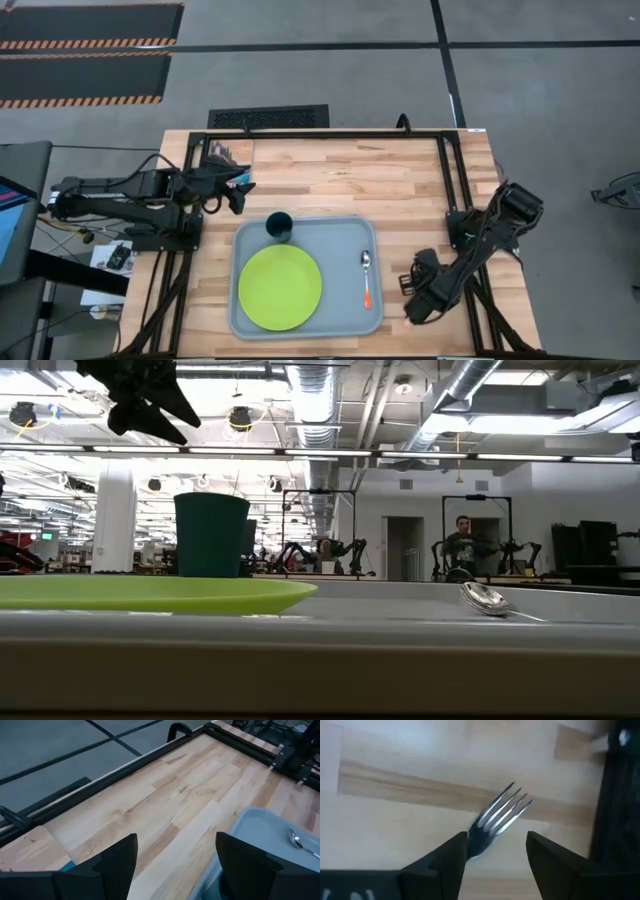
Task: Pick and place plate/cup/fork/spoon on tray
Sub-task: Put the orange fork on the gray serving tray to the left of the orange spoon
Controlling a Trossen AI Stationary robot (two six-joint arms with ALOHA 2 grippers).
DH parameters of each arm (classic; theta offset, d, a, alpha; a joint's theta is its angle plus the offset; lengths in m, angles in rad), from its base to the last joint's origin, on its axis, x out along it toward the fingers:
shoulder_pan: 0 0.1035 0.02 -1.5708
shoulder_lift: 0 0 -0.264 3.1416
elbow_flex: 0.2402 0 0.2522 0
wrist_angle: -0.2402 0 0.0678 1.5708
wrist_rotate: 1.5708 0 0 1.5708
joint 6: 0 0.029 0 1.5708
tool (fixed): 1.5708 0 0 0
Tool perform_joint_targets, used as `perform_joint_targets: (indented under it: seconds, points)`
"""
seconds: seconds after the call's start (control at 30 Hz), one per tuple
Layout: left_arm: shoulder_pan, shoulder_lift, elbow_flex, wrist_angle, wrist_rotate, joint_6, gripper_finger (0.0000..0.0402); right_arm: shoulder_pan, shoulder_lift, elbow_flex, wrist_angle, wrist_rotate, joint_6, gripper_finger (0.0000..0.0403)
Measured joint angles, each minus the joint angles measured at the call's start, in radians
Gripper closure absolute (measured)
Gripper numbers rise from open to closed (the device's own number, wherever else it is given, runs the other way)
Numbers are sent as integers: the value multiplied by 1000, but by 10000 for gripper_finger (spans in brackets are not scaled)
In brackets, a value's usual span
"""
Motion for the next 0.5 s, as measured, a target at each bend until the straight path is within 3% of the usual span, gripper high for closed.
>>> perform_joint_targets:
  seconds: [0.27,0.5]
  points:
    - [59,0,0,-1,22,9,145,-53,-291,-130,-73,2,-289,185]
    - [84,0,0,-8,47,9,145,-62,-450,-346,243,-3,-289,181]
